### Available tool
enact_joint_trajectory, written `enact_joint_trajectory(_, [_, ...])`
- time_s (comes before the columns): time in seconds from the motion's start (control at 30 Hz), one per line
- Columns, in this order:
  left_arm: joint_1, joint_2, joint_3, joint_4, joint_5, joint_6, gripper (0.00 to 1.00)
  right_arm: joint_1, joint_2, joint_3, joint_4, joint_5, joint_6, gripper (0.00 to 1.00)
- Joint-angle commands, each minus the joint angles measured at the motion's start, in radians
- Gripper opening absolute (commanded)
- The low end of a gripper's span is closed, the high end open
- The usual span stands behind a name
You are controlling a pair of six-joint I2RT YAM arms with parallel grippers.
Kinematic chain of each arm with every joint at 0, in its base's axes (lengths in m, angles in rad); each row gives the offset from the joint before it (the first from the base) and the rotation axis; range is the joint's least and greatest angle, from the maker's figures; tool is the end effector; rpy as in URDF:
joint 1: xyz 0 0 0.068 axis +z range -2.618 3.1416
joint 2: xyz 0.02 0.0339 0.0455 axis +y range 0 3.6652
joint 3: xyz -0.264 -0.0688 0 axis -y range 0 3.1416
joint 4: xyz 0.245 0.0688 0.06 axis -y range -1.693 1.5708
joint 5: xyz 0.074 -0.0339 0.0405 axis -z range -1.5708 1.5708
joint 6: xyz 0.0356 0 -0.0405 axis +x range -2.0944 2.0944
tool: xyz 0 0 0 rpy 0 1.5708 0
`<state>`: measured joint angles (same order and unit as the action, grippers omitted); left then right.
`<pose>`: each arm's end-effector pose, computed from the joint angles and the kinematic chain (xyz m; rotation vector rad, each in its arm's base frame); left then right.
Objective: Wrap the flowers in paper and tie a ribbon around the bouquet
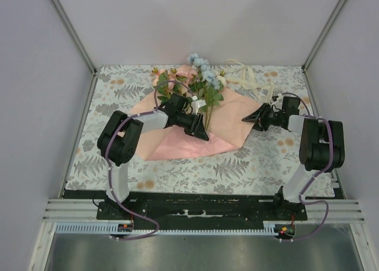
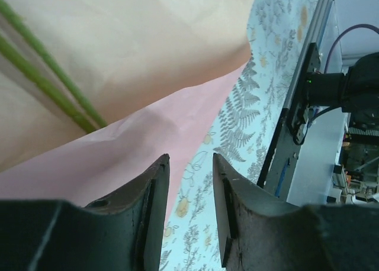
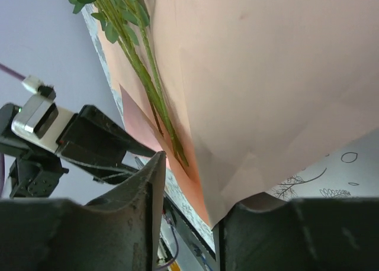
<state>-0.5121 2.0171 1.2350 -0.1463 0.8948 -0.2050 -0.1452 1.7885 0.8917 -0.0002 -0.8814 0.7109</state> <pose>0.3418 -0.2240 0.1445 0.7756 2.4059 -1.4131 0.3375 -0.0216 0.1418 0.6406 2.3667 1.3321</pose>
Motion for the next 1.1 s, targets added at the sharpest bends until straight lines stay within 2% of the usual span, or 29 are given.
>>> enact_joint_trajectory(0.0, [-0.029,-0.104,-0.035,0.109,0.033,-0.092,0.41,0.013,-0.001,0.052,-0.058,0.012,-0.063,0.37])
enact_joint_trajectory(0.3, [-0.088,0.061,0.06,0.093,-0.023,-0.125,0.36,0.029,-0.012,0.062,-0.066,-0.03,-0.065,0.33])
enact_joint_trajectory(0.4, [-0.089,0.107,0.101,0.055,-0.057,-0.114,0.36,0.038,-0.015,0.072,-0.064,-0.079,-0.059,0.22])
enact_joint_trajectory(0.47, [-0.089,0.132,0.121,0.018,-0.085,-0.109,0.35,0.051,-0.017,0.084,-0.061,-0.12,-0.054,0.09])
enact_joint_trajectory(0.53, [-0.085,0.146,0.127,-0.016,-0.118,-0.097,0.32,0.078,-0.027,0.093,-0.046,-0.151,-0.036,0.01])
enact_joint_trajectory(0.7, [-0.085,0.155,0.123,-0.056,-0.126,-0.056,0.29,0.18,-0.032,0.108,0.146,-0.195,0.11,0.0])
enact_joint_trajectory(0.93, [-0.074,0.114,0.126,-0.03,-0.056,-0.063,0.29,0.308,0.054,0.188,0.267,-0.185,0.205,0.0])
enact_joint_trajectory(1.07, [-0.045,0.034,0.098,-0.01,-0.007,-0.086,0.34,0.335,0.084,0.19,0.281,-0.16,0.203,0.0])
